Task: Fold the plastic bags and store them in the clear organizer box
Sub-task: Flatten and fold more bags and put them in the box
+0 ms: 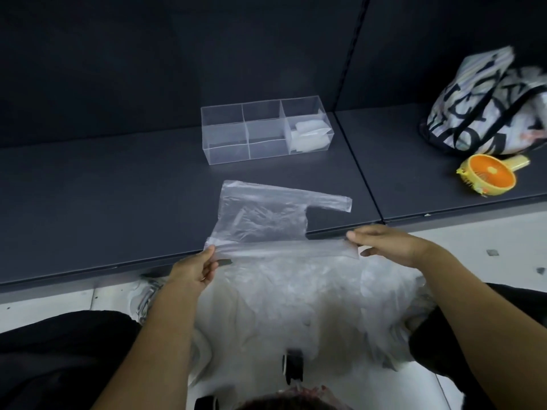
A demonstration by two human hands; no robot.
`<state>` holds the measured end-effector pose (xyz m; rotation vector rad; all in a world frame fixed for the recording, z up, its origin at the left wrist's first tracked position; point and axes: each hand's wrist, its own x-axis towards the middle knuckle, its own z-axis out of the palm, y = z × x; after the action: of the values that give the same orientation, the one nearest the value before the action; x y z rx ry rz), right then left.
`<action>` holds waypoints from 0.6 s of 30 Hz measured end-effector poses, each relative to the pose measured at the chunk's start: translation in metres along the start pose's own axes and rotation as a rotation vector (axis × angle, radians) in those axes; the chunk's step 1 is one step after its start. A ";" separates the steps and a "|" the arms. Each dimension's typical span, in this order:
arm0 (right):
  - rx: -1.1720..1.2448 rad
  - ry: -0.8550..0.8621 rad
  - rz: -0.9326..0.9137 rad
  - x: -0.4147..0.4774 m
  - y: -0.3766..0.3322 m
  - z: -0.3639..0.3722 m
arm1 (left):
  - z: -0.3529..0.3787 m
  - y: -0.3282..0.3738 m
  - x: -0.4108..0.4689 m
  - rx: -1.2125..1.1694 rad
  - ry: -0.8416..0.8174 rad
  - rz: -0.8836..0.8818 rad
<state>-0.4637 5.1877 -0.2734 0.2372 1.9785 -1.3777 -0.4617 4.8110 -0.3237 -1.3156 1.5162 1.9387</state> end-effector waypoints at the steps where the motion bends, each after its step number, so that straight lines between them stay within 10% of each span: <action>1: 0.025 -0.046 -0.012 -0.001 -0.001 -0.005 | 0.000 -0.001 0.001 0.001 -0.006 0.000; 8: 0.255 -0.093 0.031 0.012 0.001 -0.009 | 0.005 -0.009 0.000 0.028 -0.009 -0.001; 18: 0.435 0.579 0.126 0.031 0.016 -0.014 | 0.020 -0.019 -0.002 0.118 0.021 0.083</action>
<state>-0.4845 5.1991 -0.3022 1.0427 2.0221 -1.7825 -0.4556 4.8360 -0.3335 -1.2449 1.6932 1.8578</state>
